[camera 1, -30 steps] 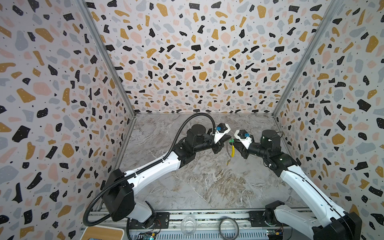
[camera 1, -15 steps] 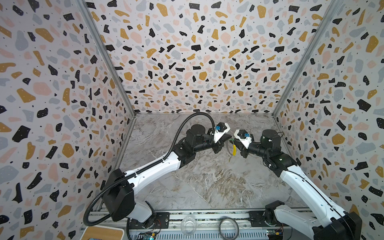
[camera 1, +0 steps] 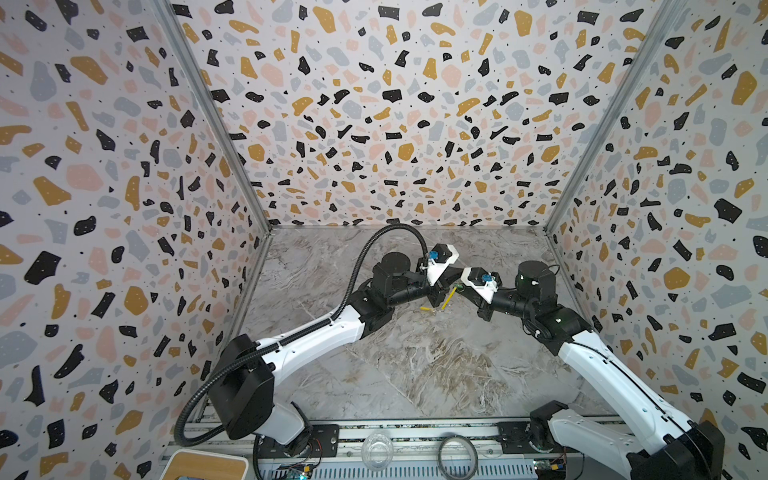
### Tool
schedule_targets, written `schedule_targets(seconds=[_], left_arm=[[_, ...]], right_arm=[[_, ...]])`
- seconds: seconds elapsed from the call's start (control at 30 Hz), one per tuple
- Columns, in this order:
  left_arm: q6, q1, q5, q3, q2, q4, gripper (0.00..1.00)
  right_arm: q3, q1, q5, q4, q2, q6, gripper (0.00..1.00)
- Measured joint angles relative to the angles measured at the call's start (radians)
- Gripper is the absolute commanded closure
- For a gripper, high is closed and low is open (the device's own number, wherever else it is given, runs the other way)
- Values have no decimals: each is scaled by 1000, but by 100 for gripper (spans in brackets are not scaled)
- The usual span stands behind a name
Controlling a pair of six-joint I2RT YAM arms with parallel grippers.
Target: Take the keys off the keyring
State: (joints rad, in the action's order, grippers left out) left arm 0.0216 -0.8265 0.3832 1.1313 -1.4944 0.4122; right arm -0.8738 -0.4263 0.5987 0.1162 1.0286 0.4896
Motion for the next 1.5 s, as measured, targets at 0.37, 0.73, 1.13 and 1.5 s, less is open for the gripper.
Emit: schedule_targets(seconds=[0.37,0.73,1.13,1.5], left_arm=[[-4,1,-35,-35,10,29,100],[46,40,-144,-85,86,-51,100],[42,90,-229,-240,114,-99,100],[15,104,-282,-314,142,-101,100]], right_arm=[[-13,-3,-34,39,6,29,100],[66,175,-134,42,-68,11,99],[207,176,-293,-13,195,-56,95],[207,160,-406,-70,434,-62,94]])
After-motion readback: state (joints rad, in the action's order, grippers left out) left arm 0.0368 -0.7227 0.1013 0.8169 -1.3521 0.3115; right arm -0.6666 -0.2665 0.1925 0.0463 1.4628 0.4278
